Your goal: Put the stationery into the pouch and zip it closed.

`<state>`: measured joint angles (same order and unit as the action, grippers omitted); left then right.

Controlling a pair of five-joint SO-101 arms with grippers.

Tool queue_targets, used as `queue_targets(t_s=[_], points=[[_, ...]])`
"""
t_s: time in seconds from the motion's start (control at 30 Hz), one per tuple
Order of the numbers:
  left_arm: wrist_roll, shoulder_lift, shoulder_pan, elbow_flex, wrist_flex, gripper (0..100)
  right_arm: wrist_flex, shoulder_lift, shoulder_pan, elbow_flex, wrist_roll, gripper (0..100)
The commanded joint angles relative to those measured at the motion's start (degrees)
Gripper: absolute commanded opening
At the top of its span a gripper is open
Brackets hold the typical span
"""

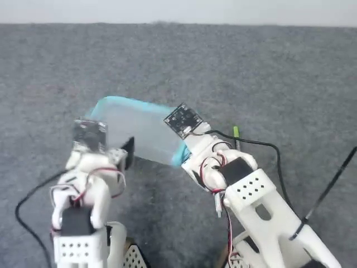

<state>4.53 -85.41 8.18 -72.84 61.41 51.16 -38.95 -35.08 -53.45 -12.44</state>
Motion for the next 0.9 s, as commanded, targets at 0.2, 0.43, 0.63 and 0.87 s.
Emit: queue_targets(t_s=[0.2,0.43,0.63,0.87], points=[[5.5,1.6,-14.6,-0.7,2.5,34,2.0,0.2,0.7,5.7,1.2,0.6],[5.3,3.7,-20.0,-0.7,0.9,34,6.8,0.2,-1.9,9.6,1.3,0.6],[5.3,3.7,-20.6,-1.0,-0.1,34,10.2,0.2,-6.3,11.7,1.4,0.6],[5.4,3.7,-20.0,-4.4,-5.4,33,11.9,-0.4,-7.5,12.2,1.5,0.6]])
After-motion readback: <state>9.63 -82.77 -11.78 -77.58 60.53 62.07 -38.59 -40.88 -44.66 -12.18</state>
